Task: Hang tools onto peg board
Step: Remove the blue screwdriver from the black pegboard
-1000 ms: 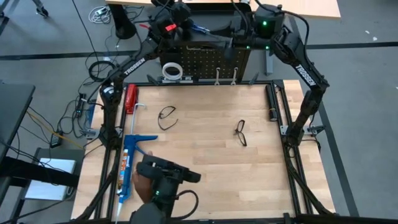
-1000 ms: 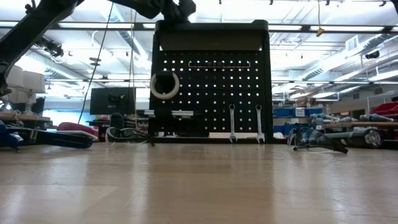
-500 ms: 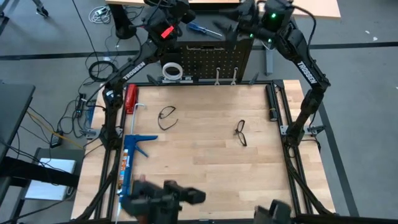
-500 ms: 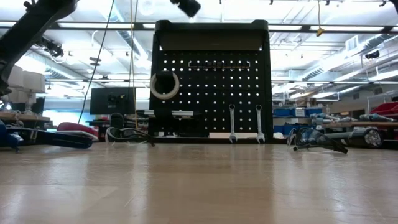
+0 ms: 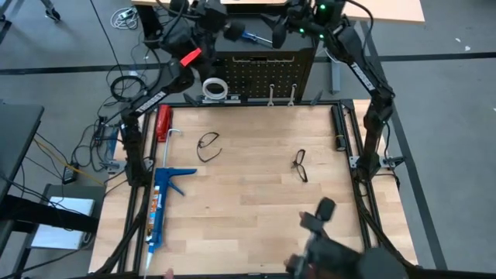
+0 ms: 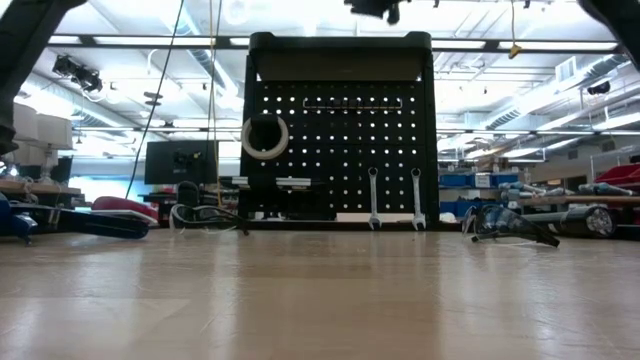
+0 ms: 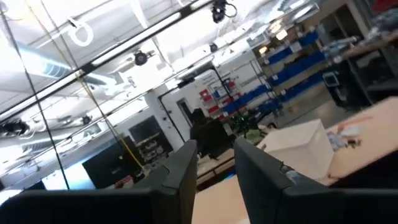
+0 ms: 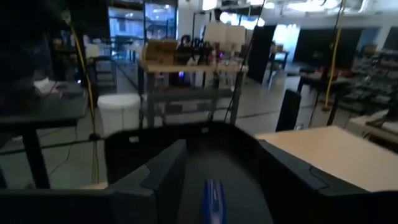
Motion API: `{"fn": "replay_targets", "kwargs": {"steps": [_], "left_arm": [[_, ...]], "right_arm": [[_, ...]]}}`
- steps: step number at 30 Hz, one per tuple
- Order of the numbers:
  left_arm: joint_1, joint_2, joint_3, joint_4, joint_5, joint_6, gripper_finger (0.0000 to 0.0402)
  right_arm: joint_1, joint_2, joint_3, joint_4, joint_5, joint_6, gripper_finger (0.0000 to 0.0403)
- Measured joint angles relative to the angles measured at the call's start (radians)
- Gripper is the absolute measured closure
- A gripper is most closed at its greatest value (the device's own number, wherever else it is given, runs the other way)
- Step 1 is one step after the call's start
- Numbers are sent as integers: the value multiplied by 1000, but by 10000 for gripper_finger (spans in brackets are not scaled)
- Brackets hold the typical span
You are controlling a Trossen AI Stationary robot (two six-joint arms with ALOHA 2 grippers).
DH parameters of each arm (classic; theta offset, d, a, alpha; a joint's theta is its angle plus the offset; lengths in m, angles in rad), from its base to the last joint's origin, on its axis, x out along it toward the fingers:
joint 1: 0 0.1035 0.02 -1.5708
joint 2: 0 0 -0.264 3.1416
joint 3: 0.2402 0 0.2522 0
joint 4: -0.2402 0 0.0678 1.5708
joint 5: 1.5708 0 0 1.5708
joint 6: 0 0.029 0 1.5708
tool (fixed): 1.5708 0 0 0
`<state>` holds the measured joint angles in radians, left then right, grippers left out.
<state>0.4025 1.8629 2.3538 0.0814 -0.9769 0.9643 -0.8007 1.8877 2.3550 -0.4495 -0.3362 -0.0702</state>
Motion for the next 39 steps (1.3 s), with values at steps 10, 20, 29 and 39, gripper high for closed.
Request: {"fn": "replay_targets", "kwargs": {"steps": [10,20,29,39], "left_arm": [[-74,-50,-1,-85,-103,-4,292],[-90,-48,-1,-138,-114,-4,292],[-102,-51,-1,-137,-130,-4,292],[-109,-68,-1,-126,-132,2,292]], "right_arm": [[-64,73,2,-90,-60,14,204],[-86,81,1,-296,-198,15,205],[-63,66,5,-353,-143,-49,213],[-53,9,-3,-263,-106,-47,218]]}}
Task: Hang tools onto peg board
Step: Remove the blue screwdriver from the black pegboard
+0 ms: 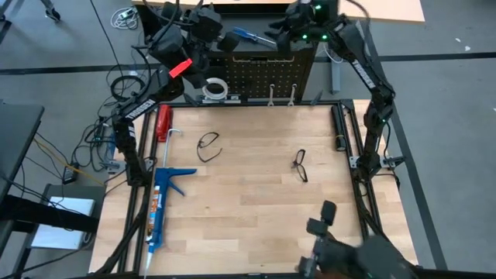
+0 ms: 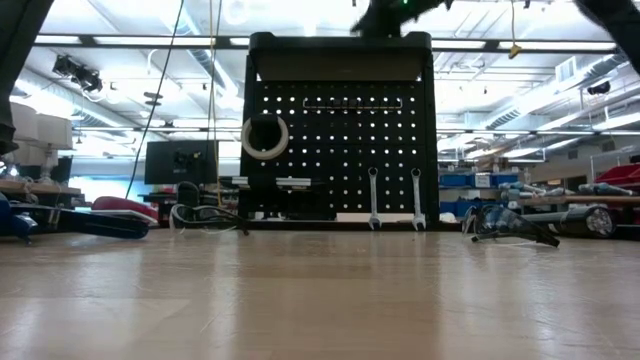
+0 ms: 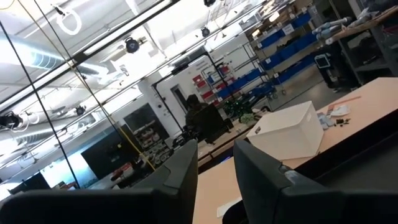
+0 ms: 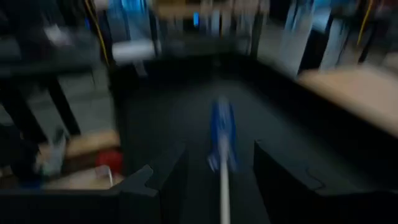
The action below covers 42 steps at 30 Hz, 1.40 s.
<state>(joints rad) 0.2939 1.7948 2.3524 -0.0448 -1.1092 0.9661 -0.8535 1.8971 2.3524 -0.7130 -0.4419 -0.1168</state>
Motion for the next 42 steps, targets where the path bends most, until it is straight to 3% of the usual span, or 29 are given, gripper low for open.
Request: {"fn": "replay_targets", "kwargs": {"steps": [4,15,26,35,42], "left_arm": [[0,-3,0,0,-1,1,292],[-3,-4,0,-3,31,-2,292],[-30,-4,0,-3,33,-2,292],[-41,-4,0,-3,37,16,292],[-42,-4,0,-3,37,52,292]], "right_arm": [[14,-68,6,31,1,56,220],[49,-72,3,-306,171,9,231],[56,-53,4,-297,214,-16,234],[32,-43,3,-251,185,-11,234],[20,0,4,-209,47,55,234]]}}
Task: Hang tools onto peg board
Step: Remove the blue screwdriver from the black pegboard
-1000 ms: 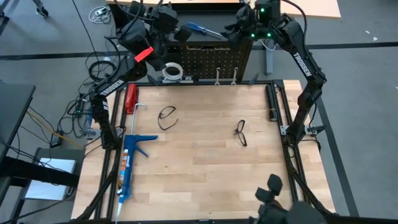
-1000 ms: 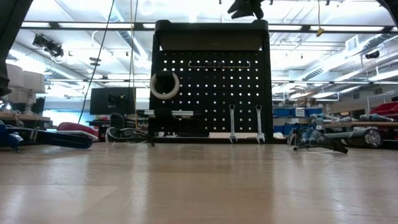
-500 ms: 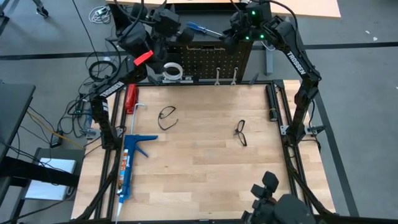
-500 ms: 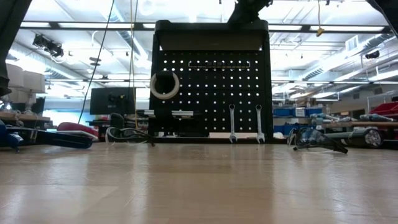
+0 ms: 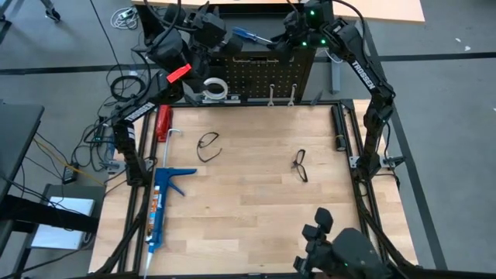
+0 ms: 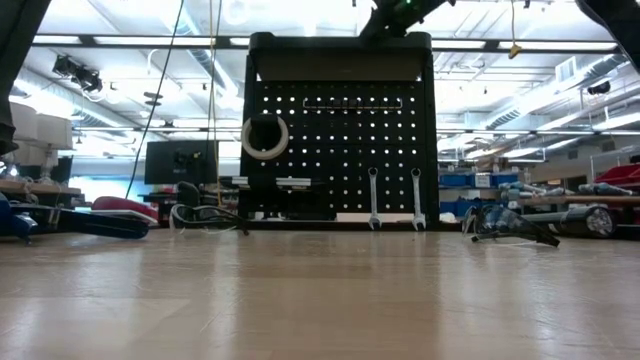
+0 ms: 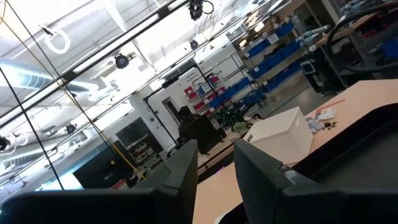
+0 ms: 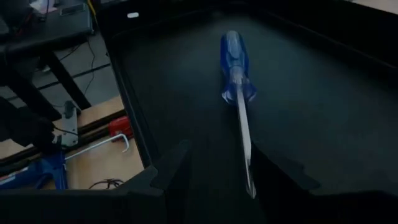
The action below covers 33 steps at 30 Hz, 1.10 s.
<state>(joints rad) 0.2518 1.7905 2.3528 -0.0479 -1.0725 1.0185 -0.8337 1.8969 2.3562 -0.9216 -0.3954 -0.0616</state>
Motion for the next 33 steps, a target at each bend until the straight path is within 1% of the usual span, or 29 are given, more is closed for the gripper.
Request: {"fn": "replay_targets", "kwargs": {"steps": [7,14,18,23,25,28,33], "left_arm": [[0,0,0,1,-6,2,292],[1,0,0,3,-5,2,292],[1,0,0,5,-2,2,292],[1,0,0,5,1,2,292],[1,0,0,5,1,2,292],[1,0,0,6,1,2,292],[1,0,0,6,1,2,292]], "right_arm": [[2,8,3,-8,23,-14,234],[-10,10,3,-12,50,-7,248],[-9,10,3,-33,116,-27,255],[-12,10,4,-56,134,-35,262],[-10,9,4,-65,143,-49,273],[3,8,5,-69,157,-71,302],[23,3,2,-62,175,-101,380]]}}
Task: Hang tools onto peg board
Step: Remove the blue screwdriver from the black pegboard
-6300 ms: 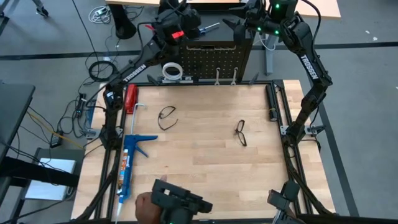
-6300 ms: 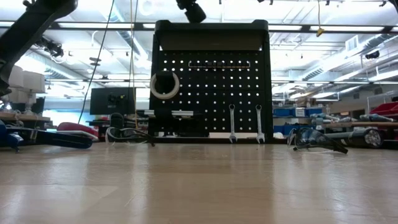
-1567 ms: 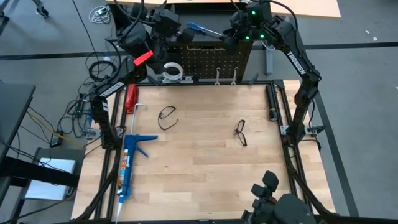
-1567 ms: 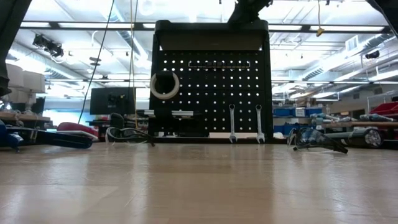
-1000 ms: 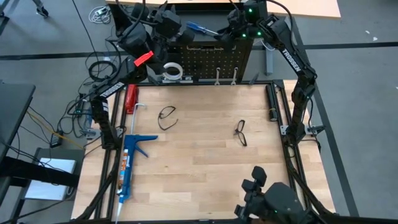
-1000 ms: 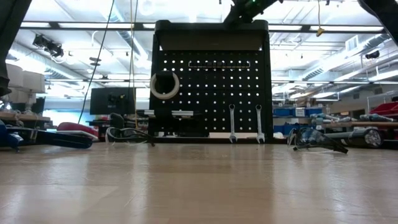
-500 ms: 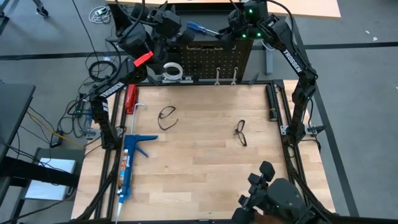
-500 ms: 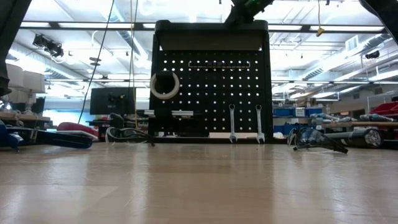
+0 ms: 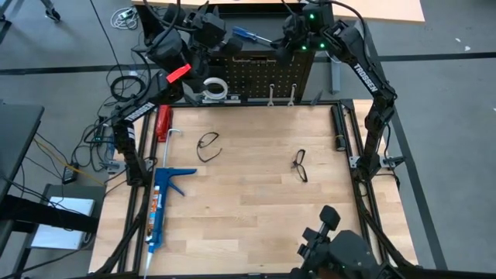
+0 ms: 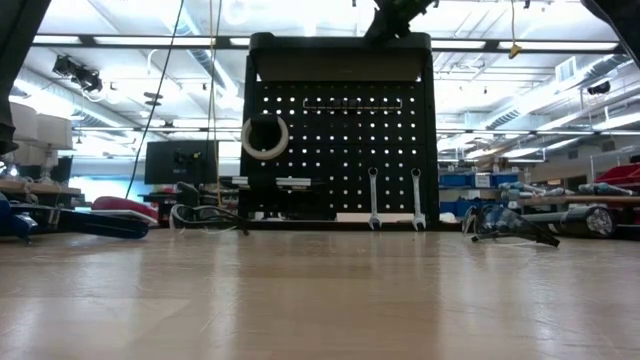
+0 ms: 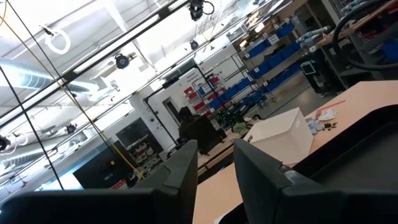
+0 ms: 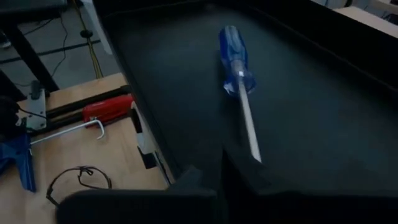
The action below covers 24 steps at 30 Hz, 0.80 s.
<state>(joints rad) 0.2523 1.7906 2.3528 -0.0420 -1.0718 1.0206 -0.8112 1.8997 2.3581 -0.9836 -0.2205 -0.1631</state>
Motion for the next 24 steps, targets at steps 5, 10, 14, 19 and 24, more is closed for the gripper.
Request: {"fn": "replay_targets", "kwargs": {"steps": [5,10,14,19,24], "left_arm": [[0,0,0,0,0,0,292],[0,-5,0,25,-7,-63,292],[8,-28,1,24,13,-132,295],[14,-32,2,22,8,-111,302],[12,-30,1,23,18,-124,303]], "right_arm": [[2,-1,-2,11,0,26,391],[-1,-20,-14,147,60,66,387],[9,-91,-3,309,13,114,372],[6,-101,-7,320,29,110,357],[11,-89,-2,443,78,70,355]]}}
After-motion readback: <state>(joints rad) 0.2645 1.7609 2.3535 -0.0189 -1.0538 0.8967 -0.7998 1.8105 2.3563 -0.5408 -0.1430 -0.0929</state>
